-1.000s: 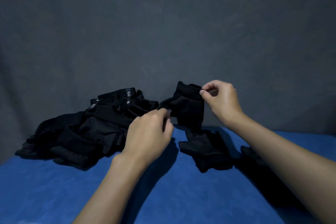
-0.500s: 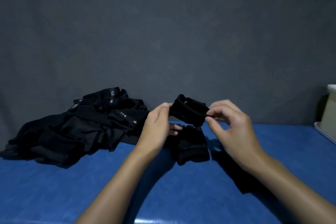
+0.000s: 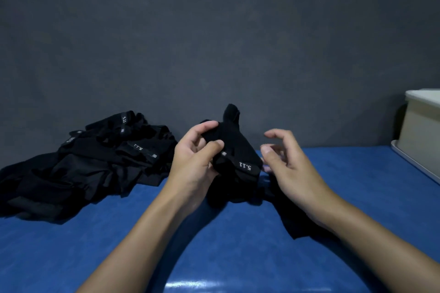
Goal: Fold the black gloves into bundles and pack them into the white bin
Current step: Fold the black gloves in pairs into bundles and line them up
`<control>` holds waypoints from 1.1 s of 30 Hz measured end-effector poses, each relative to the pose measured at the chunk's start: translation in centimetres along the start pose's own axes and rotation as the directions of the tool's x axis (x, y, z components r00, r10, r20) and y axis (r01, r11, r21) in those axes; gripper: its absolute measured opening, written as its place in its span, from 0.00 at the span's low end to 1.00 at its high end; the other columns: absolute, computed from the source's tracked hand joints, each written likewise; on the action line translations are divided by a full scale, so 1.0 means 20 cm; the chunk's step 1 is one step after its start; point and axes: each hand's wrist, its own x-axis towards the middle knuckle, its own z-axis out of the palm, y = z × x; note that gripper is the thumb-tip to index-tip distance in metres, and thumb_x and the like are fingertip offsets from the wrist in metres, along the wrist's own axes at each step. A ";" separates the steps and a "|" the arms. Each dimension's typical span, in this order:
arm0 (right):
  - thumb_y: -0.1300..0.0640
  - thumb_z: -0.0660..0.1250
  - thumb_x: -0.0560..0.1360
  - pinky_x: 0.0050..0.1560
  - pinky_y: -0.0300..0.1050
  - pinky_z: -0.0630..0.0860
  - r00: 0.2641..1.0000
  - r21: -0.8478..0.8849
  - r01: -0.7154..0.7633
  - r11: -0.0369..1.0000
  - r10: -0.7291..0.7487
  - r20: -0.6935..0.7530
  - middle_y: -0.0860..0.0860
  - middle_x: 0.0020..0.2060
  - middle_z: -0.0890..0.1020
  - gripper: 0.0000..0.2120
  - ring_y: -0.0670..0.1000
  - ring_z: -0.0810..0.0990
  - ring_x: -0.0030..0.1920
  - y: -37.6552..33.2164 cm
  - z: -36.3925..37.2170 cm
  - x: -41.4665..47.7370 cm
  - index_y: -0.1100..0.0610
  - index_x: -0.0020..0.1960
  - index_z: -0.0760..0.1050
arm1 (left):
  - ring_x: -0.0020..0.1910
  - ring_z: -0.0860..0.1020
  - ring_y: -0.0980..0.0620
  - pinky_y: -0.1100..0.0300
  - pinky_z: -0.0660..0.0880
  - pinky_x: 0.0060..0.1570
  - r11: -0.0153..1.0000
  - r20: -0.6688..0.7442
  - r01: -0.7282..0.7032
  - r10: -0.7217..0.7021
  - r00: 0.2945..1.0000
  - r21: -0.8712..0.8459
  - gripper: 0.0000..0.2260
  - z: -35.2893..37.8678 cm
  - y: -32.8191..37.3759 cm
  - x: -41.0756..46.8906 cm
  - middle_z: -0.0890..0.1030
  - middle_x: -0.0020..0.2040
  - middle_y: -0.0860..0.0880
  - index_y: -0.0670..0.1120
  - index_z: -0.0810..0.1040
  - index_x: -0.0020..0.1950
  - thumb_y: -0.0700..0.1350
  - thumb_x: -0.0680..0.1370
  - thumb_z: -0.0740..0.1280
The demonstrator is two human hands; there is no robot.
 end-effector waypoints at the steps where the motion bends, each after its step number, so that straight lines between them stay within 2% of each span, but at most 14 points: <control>1: 0.46 0.61 0.78 0.55 0.46 0.76 0.999 0.062 -0.043 0.997 0.041 0.029 0.43 0.44 0.81 0.10 0.45 0.81 0.47 0.00 0.00 0.00 0.35 0.58 0.68 | 0.35 0.77 0.54 0.59 0.78 0.38 1.000 0.030 0.016 -0.015 0.999 -0.005 0.16 0.01 0.00 -0.01 0.76 0.32 0.51 0.44 0.77 0.61 0.29 0.79 0.60; 3: 0.50 0.62 0.79 0.47 0.47 0.78 0.993 0.254 -0.108 0.961 0.092 0.072 0.47 0.38 0.83 0.12 0.48 0.82 0.42 -0.01 -0.02 -0.02 0.42 0.62 0.68 | 0.38 0.75 0.51 0.58 0.77 0.39 0.999 0.080 0.047 -0.045 0.996 -0.023 0.19 0.03 0.01 -0.03 0.75 0.36 0.46 0.44 0.78 0.62 0.27 0.78 0.58; 5: 0.58 0.64 0.79 0.40 0.45 0.79 0.989 0.451 -0.146 0.880 0.123 0.079 0.53 0.40 0.84 0.13 0.50 0.82 0.39 -0.03 -0.03 -0.02 0.49 0.62 0.69 | 0.42 0.76 0.48 0.59 0.76 0.38 0.998 0.117 0.061 -0.058 0.991 -0.023 0.21 0.05 0.01 -0.04 0.78 0.46 0.41 0.45 0.78 0.61 0.26 0.77 0.56; 8: 0.69 0.66 0.75 0.45 0.47 0.81 0.989 0.590 -0.124 0.798 0.148 0.007 0.55 0.51 0.80 0.14 0.52 0.82 0.43 -0.04 -0.07 -0.03 0.56 0.57 0.74 | 0.37 0.78 0.52 0.61 0.77 0.35 0.999 0.158 0.045 -0.047 0.986 0.015 0.21 0.09 0.00 -0.06 0.81 0.40 0.47 0.44 0.78 0.60 0.25 0.77 0.56; 10: 0.73 0.66 0.73 0.48 0.47 0.81 0.989 0.532 -0.074 0.844 0.129 -0.066 0.52 0.48 0.82 0.14 0.52 0.82 0.44 -0.04 -0.11 -0.03 0.59 0.54 0.76 | 0.34 0.77 0.48 0.55 0.76 0.38 0.996 0.138 -0.004 -0.008 0.990 0.089 0.17 0.10 -0.02 -0.06 0.80 0.34 0.51 0.45 0.80 0.59 0.28 0.76 0.62; 12: 0.75 0.66 0.73 0.45 0.42 0.81 0.990 0.489 -0.047 0.871 0.107 -0.095 0.48 0.44 0.84 0.15 0.48 0.84 0.44 -0.03 -0.15 -0.04 0.60 0.54 0.77 | 0.42 0.79 0.39 0.46 0.76 0.45 0.980 0.147 -0.043 0.014 0.989 0.197 0.15 0.11 -0.05 -0.06 0.84 0.43 0.48 0.49 0.83 0.56 0.34 0.73 0.68; 14: 0.76 0.65 0.72 0.42 0.37 0.79 0.990 0.459 -0.046 0.887 0.101 -0.095 0.51 0.46 0.82 0.16 0.45 0.83 0.43 -0.03 -0.19 -0.05 0.59 0.53 0.78 | 0.47 0.83 0.44 0.53 0.79 0.45 0.954 0.165 -0.071 0.022 0.986 0.291 0.15 0.12 -0.06 -0.07 0.86 0.50 0.45 0.50 0.83 0.57 0.33 0.75 0.71; 16: 0.75 0.66 0.72 0.46 0.41 0.79 0.992 0.409 -0.060 0.911 0.099 -0.076 0.55 0.46 0.82 0.15 0.49 0.82 0.43 -0.01 -0.24 -0.06 0.56 0.49 0.80 | 0.40 0.81 0.54 0.64 0.76 0.38 0.933 0.164 -0.108 0.053 0.985 0.343 0.15 0.15 -0.07 -0.09 0.85 0.47 0.47 0.49 0.82 0.57 0.32 0.76 0.71; 19: 0.72 0.68 0.72 0.43 0.39 0.78 0.994 0.291 -0.046 0.956 0.074 -0.084 0.52 0.39 0.82 0.13 0.47 0.80 0.39 0.00 -0.29 -0.09 0.54 0.43 0.81 | 0.35 0.74 0.53 0.62 0.74 0.35 0.911 0.144 -0.144 0.095 0.985 0.385 0.15 0.18 -0.09 -0.09 0.80 0.42 0.50 0.51 0.81 0.57 0.35 0.75 0.73; 22: 0.70 0.68 0.73 0.32 0.33 0.75 0.992 0.268 -0.075 0.960 0.101 -0.082 0.53 0.40 0.84 0.13 0.45 0.81 0.34 -0.03 -0.35 -0.12 0.55 0.50 0.81 | 0.36 0.75 0.51 0.55 0.76 0.36 0.920 0.119 -0.122 0.083 0.989 0.372 0.15 0.22 -0.11 -0.09 0.79 0.39 0.49 0.53 0.79 0.58 0.37 0.76 0.72; 25: 0.68 0.70 0.73 0.44 0.40 0.81 0.992 0.205 -0.107 0.973 0.117 -0.037 0.56 0.55 0.82 0.20 0.51 0.85 0.46 -0.03 -0.39 -0.14 0.51 0.60 0.78 | 0.34 0.75 0.53 0.60 0.75 0.34 0.917 0.146 -0.129 0.079 0.986 0.376 0.22 0.25 -0.12 -0.10 0.82 0.45 0.50 0.59 0.71 0.62 0.36 0.77 0.71; 27: 0.67 0.72 0.72 0.51 0.45 0.82 0.990 0.091 -0.122 0.988 0.127 -0.054 0.53 0.60 0.79 0.23 0.52 0.84 0.50 -0.01 -0.40 -0.15 0.49 0.63 0.76 | 0.41 0.77 0.53 0.64 0.75 0.35 0.894 0.200 -0.129 0.045 0.979 0.429 0.21 0.26 -0.14 -0.11 0.81 0.54 0.48 0.60 0.71 0.59 0.36 0.78 0.70; 30: 0.64 0.74 0.70 0.58 0.51 0.79 0.983 -0.014 -0.174 0.985 0.172 -0.059 0.51 0.60 0.78 0.26 0.52 0.82 0.55 0.01 -0.40 -0.15 0.49 0.65 0.75 | 0.42 0.79 0.58 0.67 0.74 0.35 0.881 0.228 -0.102 -0.007 0.974 0.463 0.11 0.27 -0.17 -0.11 0.82 0.54 0.47 0.50 0.78 0.53 0.34 0.79 0.67; 33: 0.64 0.74 0.71 0.53 0.43 0.81 0.969 -0.010 -0.246 0.969 0.245 -0.032 0.50 0.54 0.82 0.24 0.47 0.84 0.50 0.02 -0.41 -0.14 0.52 0.65 0.75 | 0.44 0.83 0.57 0.65 0.78 0.42 0.846 0.214 -0.071 -0.052 0.975 0.528 0.10 0.27 -0.20 -0.10 0.85 0.51 0.51 0.48 0.83 0.54 0.35 0.79 0.68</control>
